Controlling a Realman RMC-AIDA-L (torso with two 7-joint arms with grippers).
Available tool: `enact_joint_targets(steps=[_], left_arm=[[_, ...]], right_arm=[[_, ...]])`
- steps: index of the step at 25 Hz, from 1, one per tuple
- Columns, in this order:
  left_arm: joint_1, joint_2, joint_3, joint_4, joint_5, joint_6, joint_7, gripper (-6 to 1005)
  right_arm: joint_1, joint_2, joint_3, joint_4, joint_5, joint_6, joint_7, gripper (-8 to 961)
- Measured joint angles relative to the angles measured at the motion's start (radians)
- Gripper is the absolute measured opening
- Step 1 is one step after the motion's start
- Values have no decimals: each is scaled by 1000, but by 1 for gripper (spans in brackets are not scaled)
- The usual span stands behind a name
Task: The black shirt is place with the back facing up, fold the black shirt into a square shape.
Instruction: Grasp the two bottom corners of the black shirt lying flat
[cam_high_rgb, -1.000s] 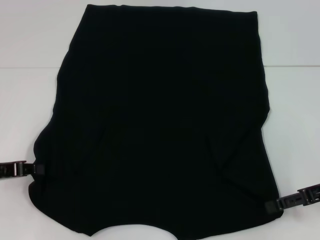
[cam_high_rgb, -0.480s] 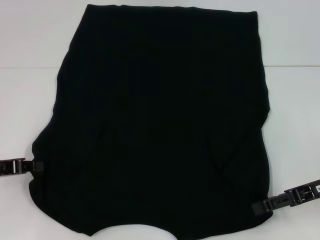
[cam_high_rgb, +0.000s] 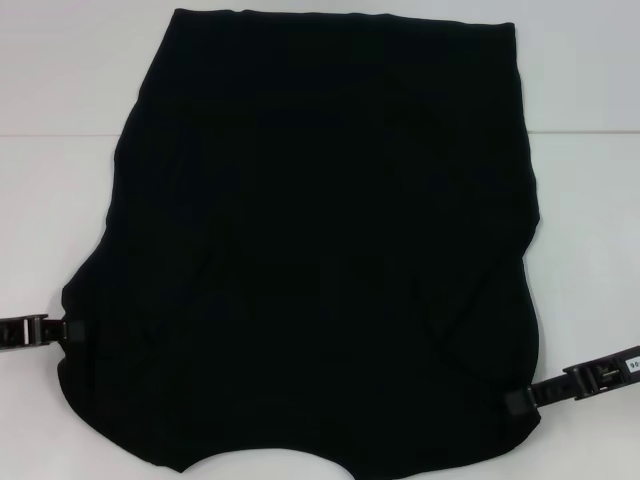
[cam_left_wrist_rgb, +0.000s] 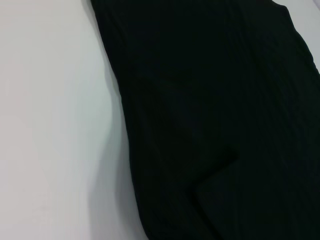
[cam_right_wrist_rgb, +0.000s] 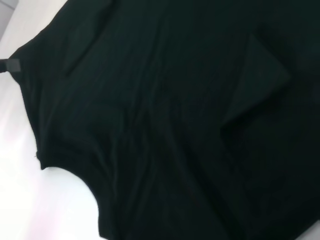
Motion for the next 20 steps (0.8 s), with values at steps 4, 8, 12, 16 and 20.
enact_joint_targets(steps=[4,8,12,16,20], left_arm=[[0,0,-2,0,0,0,1,100],[-1,0,-2,0,0,-1,3,104],[-2,0,-2,-2,0,-8,3,108],[-2,2,-1,-20,0,-13,4,111],[-1,3,-5,-25,-2,-14,3,115]], right_arm=[[1,1,-9,-1,0,8,12,528],[1,3,-9,-1,-1,17,17,421],[-2,7,-9,1,-1,22,18,334],[-10,12,-9,3,-1,31,7,246],[-26,12,-6,7,-2,36,-13,91]])
